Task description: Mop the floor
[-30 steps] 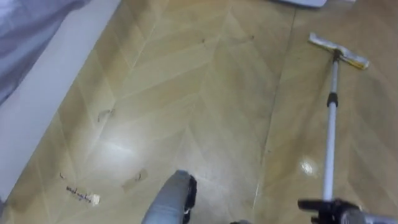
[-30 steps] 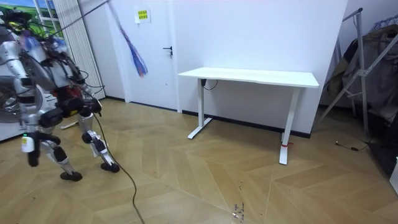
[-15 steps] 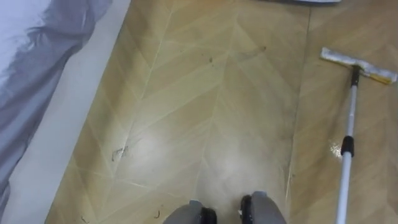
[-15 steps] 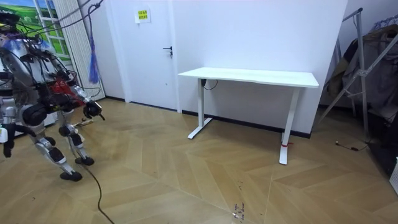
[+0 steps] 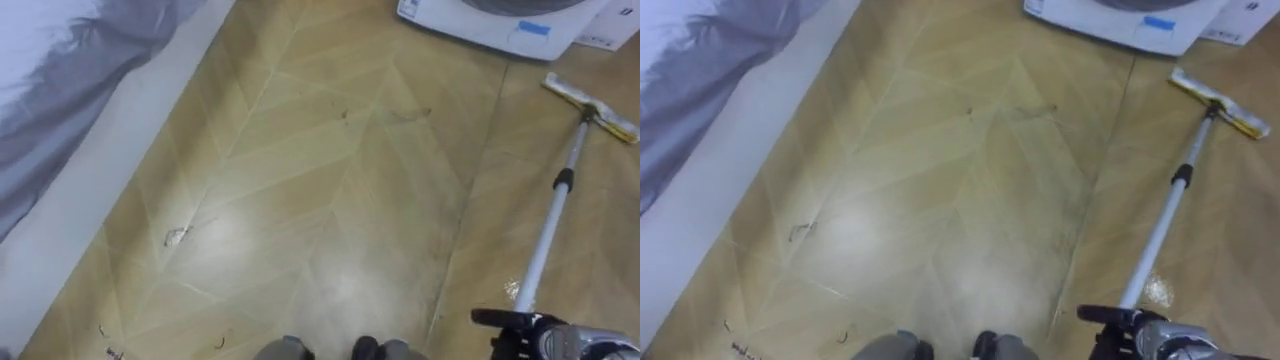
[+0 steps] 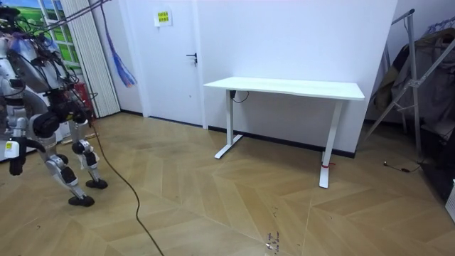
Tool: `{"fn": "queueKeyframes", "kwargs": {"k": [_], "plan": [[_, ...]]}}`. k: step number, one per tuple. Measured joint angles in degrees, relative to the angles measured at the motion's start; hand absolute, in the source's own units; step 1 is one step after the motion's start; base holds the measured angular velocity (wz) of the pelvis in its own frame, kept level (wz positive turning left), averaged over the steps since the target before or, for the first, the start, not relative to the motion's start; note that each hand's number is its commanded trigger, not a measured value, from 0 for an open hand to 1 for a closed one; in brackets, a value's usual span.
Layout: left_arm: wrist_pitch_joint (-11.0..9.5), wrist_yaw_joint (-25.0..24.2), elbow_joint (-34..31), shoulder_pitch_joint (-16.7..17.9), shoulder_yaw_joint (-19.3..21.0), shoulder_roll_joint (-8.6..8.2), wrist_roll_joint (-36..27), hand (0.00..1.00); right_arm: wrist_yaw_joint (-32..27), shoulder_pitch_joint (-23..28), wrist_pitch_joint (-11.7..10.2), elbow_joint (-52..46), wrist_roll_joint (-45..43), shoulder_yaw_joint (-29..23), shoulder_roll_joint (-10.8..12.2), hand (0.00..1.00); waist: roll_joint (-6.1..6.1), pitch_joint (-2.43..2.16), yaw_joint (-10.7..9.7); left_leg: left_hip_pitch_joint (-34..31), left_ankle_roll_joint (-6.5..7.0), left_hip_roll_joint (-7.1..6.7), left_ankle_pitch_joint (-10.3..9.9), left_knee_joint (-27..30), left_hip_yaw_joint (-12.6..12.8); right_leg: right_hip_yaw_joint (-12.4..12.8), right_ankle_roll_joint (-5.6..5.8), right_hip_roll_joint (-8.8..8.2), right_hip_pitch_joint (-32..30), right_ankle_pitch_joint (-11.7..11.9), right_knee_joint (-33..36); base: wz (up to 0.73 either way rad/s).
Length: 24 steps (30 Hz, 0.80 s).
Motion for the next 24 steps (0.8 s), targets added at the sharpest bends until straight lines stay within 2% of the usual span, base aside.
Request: {"fn": "queueKeyframes", "kwargs": {"k": [5, 7, 10, 11, 12, 13, 16, 20, 22, 24], "plan": [[0.0, -1.2, 1.2, 0.6, 1.2, -0.1, 1.5, 0.0, 1.0, 8.8, -1.6, 0.5, -3.2, 2.7, 0.5, 1.0, 0.87, -0.08, 0.1, 8.2, -0.18, -0.09, 1.6, -7.3, -0.3, -0.2, 0.15, 0.1, 7.7, 0.4, -5.6, 0.06], [-0.2, -1.6, 3.3, 0.6, 1.3, -0.09, 2.5, 0.0, 0.8, 12.9, -2.1, 1.5, -8.0, 2.7, 1.9, 1.0, 1.54, -0.52, -1.3, 12.6, -0.28, -0.23, 2.5, -11.3, -0.7, -0.8, 0.21, 0.12, 12.0, 0.5, -8.6, 0.15], [-0.4, -1.8, 3.9, 1.9, 3.9, -0.25, 5.8, 0.0, -0.2, 17.8, -2.2, 1.7, -15.1, 2.6, 3.3, 1.0, 1.78, -0.84, -2.7, 17.8, -0.44, -0.51, 3.7, -15.3, -0.7, -0.6, 0.23, 0.36, 16.4, 0.5, -11.7, 0.03], [-0.5, -1.8, 4.3, 2.0, 4.5, -0.26, 5.8, 0.0, -0.6, 18.6, -2.2, 1.7, -16.3, 2.6, 3.7, 1.0, 1.55, -0.81, -2.9, 19.0, -0.5, -0.5, 3.9, -16.3, -0.7, -0.4, 0.26, 0.46, 17.4, 0.5, -12.4, -0.05], [-0.4, -1.7, 5.1, 2.8, 5.3, -0.24, 5.8, 0.0, -1.1, 20.3, -2.2, 1.7, -18.6, 2.6, 4.4, 1.0, 1.1, -1.26, -3.5, 21.2, -0.65, -0.35, 4.3, -18.3, -0.8, -0.2, 0.28, 0.76, 19.3, 0.5, -13.8, -0.08], [-0.3, -1.6, 6.0, 3.9, 5.4, -0.27, 5.9, 0.0, -1.1, 21.9, -2.1, 1.7, -20.4, 2.5, 5.1, 1.0, 1.07, -1.9, -4.3, 23.8, -0.75, -0.09, 4.4, -20.2, -0.7, -0.1, 0.3, 1.12, 21.6, 0.5, -15.3, -0.07], [0.3, -1.5, 6.2, 5.7, 6.4, -1.15, 7.6, 0.0, -1.0, 24.4, -1.4, 0.5, -24.5, 1.8, 6.1, 1.0, 0.21, -2.25, -5.5, 29.5, -0.91, 0.15, 5.6, -23.8, 0.7, 0.8, 0.3, 1.48, 26.3, 0.5, -18.0, -0.13], [0.6, -1.6, 6.3, 5.9, 8.4, -1.85, 10.0, 0.0, -0.3, 25.3, -0.2, -1.4, -26.8, 1.3, 6.7, 1.0, -0.87, -2.33, -6.0, 32.7, -0.95, 0.61, 5.7, -26.0, 1.1, 2.0, 0.26, 2.22, 28.5, 0.5, -18.7, -0.19], [0.8, -1.7, 6.3, 6.0, 10.1, -1.95, 11.4, 0.0, 0.1, 25.3, 0.1, -1.7, -28.5, 0.3, 7.3, 1.0, -1.29, -1.97, -5.9, 35.2, -0.95, 0.93, 5.7, -27.2, 2.0, 2.9, 0.23, 2.7, 30.5, 0.6, -19.5, -0.17], [1.2, -1.8, 6.3, 6.2, 10.9, -1.94, 11.4, 0.0, 0.3, 25.6, 0.3, -2.3, -29.2, -0.2, 7.9, 1.0, -1.76, -1.87, -5.9, 36.9, -0.95, 0.98, 5.7, -27.5, 2.1, 3.3, 0.24, 2.85, 32.0, 0.6, -19.9, -0.13]]}}
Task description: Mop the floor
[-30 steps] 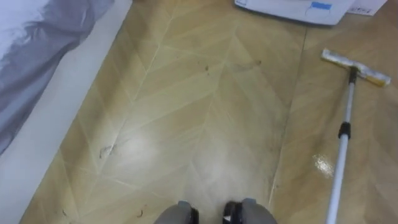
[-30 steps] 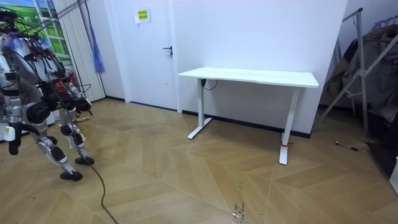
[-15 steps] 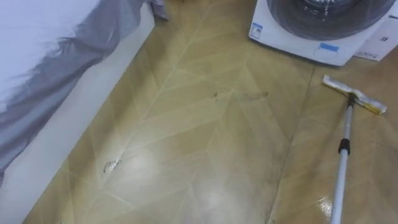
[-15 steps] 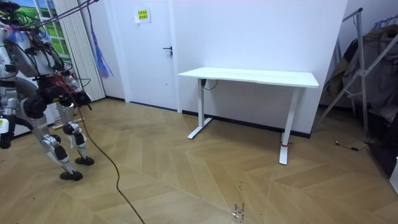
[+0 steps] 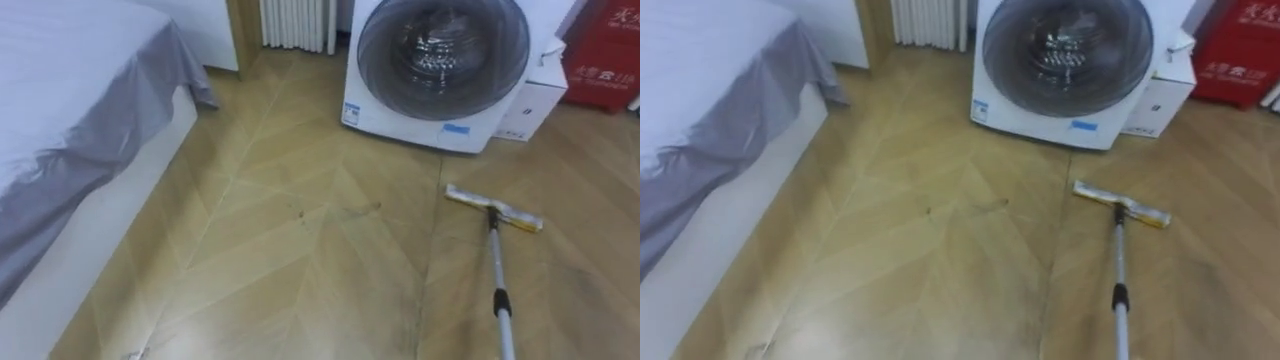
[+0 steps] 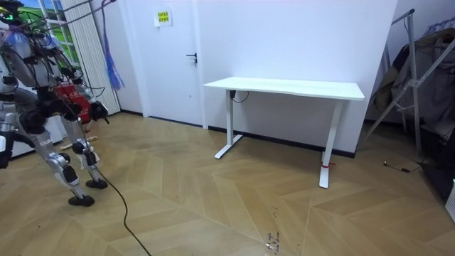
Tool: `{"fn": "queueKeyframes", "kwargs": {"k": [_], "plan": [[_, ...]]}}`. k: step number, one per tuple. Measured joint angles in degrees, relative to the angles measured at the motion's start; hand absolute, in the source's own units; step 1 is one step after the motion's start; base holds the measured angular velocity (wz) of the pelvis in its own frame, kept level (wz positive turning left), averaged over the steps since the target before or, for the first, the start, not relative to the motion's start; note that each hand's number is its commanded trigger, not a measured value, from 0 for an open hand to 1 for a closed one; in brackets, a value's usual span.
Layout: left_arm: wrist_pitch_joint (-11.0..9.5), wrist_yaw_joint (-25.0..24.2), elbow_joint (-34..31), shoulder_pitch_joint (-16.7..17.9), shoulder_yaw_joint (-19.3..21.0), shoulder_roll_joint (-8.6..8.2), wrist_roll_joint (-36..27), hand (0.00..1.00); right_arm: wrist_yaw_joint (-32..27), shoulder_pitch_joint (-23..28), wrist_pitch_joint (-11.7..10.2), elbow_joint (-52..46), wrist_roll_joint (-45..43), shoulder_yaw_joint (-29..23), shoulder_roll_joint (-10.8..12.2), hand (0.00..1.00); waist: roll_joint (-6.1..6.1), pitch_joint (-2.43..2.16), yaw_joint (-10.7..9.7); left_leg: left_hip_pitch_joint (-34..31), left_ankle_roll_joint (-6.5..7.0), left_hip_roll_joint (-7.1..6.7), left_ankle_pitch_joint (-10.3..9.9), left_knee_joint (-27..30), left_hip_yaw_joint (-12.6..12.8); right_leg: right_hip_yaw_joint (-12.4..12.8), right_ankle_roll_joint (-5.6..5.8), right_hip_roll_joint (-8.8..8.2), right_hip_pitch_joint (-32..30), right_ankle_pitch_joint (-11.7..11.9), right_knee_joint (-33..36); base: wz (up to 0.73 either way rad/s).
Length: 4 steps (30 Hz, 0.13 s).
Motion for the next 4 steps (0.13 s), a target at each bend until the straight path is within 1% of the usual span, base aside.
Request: {"fn": "queueKeyframes", "kwargs": {"k": [2, 4], "plan": [[0.4, -0.2, 0.0, 0.0, 0.2, -0.16, 0.0, 0.0, 0.0, 0.5, -0.1, -1.2, -0.2, -0.7, 0.3, 1.0, -0.12, 0.09, -0.1, 0.9, 0.0, 0.02, 0.0, -0.2, 0.0, 0.0, 0.15, 0.05, 1.1, 0.1, -0.6, -0.03], [0.6, -0.9, 0.0, 0.1, 0.4, -0.24, 0.0, 0.0, 0.1, 0.6, -0.1, -1.3, -0.2, -1.9, 0.9, 1.0, -0.01, 0.07, -0.1, 1.5, 0.0, -0.04, 0.0, -0.2, 0.0, 0.1, 0.31, 0.0, 1.7, 0.3, -0.8, 0.0]]}}
